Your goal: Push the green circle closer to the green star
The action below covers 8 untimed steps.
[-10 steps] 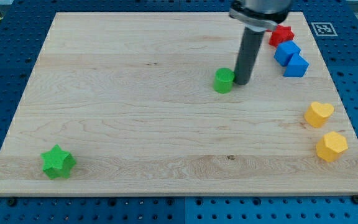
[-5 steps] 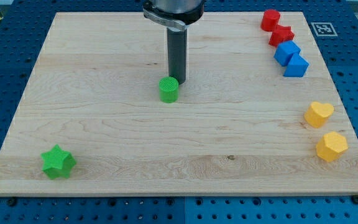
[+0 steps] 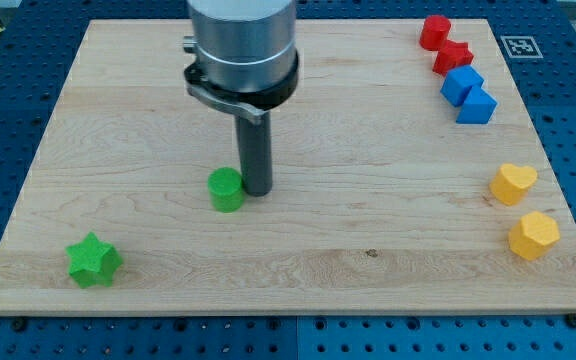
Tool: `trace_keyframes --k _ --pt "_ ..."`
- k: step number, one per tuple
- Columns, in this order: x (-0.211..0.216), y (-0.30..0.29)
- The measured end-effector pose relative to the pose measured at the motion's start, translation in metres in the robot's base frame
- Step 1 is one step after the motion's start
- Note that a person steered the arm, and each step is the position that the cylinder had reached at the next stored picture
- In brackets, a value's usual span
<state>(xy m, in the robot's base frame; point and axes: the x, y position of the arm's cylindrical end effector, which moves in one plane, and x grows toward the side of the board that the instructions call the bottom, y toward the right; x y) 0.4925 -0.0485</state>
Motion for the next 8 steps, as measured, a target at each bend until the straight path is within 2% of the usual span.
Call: trace_keyframes --k 3,6,8 --pt "0.000 -0.070" --pt "0.001 -0.099" --pt "0.017 -0.101"
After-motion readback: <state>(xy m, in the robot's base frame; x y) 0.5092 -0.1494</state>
